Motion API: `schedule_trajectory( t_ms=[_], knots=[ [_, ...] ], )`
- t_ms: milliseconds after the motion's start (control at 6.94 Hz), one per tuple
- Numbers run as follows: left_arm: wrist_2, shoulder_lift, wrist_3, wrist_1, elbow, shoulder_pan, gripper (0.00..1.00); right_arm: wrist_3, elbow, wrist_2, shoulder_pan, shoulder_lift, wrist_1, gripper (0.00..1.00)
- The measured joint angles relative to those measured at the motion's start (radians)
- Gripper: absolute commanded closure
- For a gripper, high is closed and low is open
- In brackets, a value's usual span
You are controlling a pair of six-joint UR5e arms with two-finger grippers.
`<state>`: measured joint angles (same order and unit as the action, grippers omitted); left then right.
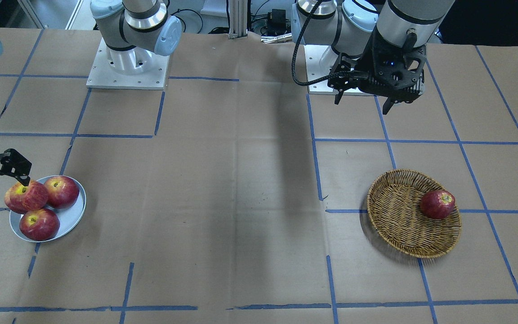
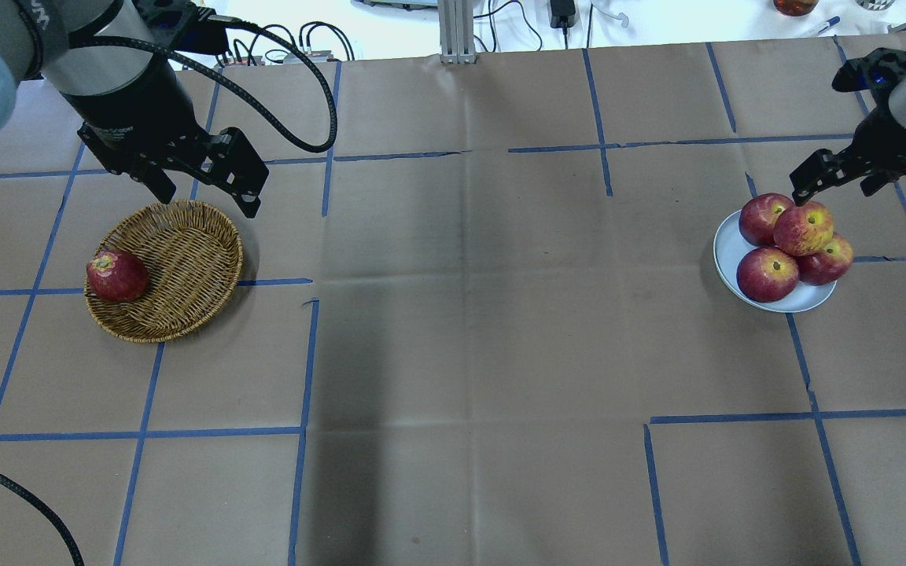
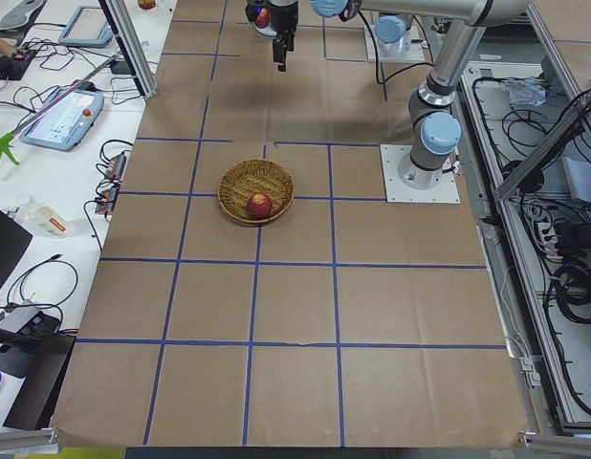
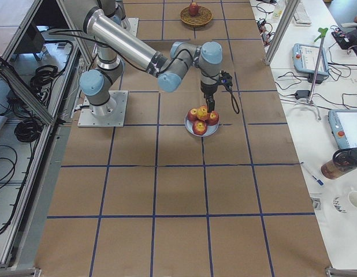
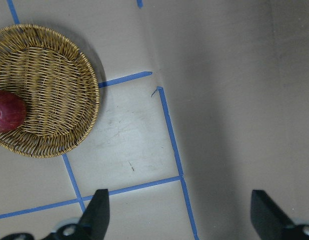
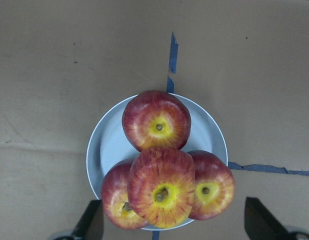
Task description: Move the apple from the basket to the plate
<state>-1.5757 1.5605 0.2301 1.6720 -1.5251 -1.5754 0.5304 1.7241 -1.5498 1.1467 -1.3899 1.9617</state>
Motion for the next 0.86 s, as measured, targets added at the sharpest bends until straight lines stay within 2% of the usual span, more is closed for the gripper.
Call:
schedule_trajectory(
  t_ms=[288, 432, 576, 864],
  knots=[
    [0.0, 0.0, 0.0, -0.001, -0.001, 0.0, 0.01, -0.036, -0.155, -0.004, 0.071, -0.028, -0.277, 0.0],
    [0.0, 0.0, 0.0, -0.001, -0.001, 0.0, 0.01, -0.089, -0.203, -0.008, 0.125, -0.054, -0.38, 0.0],
    [0.0, 0.0, 0.0, -0.001, -0.001, 0.0, 0.01, -0.163, -0.222, -0.01, 0.182, -0.09, -0.444, 0.0],
    [0.002, 0.001, 0.0, -0.001, -0.001, 0.0, 0.01, -0.345, -0.227, -0.014, 0.333, -0.137, -0.493, 0.0]
  ],
)
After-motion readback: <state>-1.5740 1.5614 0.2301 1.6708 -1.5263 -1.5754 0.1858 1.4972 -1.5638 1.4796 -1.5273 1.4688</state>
